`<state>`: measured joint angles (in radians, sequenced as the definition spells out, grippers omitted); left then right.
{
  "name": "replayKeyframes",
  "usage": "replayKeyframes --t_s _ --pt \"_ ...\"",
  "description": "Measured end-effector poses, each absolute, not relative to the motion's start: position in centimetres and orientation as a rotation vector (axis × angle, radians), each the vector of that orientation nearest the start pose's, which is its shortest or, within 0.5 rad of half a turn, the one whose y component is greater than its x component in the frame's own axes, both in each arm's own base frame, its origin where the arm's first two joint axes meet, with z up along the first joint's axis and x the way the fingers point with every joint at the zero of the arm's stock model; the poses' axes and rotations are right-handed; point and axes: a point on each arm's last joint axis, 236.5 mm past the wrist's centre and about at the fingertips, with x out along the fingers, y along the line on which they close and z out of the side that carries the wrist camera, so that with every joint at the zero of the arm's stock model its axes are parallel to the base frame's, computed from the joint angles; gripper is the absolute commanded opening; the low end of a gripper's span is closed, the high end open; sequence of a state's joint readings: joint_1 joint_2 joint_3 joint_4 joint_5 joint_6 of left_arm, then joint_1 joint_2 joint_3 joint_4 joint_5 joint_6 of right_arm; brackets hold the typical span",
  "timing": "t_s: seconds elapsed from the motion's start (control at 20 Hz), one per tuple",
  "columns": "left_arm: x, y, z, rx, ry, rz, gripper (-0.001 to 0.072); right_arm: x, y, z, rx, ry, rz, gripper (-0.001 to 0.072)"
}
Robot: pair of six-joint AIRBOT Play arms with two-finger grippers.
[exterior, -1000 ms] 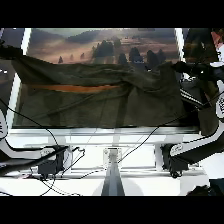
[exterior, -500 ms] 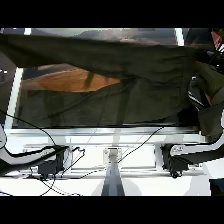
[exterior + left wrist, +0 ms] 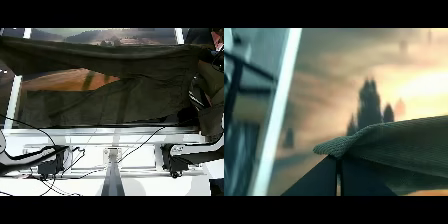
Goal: Fold the clothes and pants, and hang the long-sleeved shirts on hangers.
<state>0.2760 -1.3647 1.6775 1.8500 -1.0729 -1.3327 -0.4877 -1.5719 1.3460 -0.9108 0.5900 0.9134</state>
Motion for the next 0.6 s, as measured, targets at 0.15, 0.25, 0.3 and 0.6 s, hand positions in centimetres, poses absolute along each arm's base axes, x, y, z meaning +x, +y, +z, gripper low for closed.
replayKeyframes --t_s 0.15,0.25,0.3,0.6 --pt "44.9 19.6 19.1 0.286 0.882 0.387 0.0015 52.6 -18.9 3.9 0.200 0.659 -0.107 0.0027" --pt "45.3 19.5 17.8 0.259 0.903 0.380 0.0015 52.6 -18.9 3.9 0.199 0.660 -0.109 0.0027" --pt "45.7 19.3 17.0 0.241 0.914 0.369 0.0015 52.6 -18.9 3.9 0.197 0.660 -0.109 0.0027" --pt "48.7 16.2 9.2 0.090 1.025 0.239 0.0015 52.5 -19.0 3.9 0.193 0.662 -0.109 0.0027"
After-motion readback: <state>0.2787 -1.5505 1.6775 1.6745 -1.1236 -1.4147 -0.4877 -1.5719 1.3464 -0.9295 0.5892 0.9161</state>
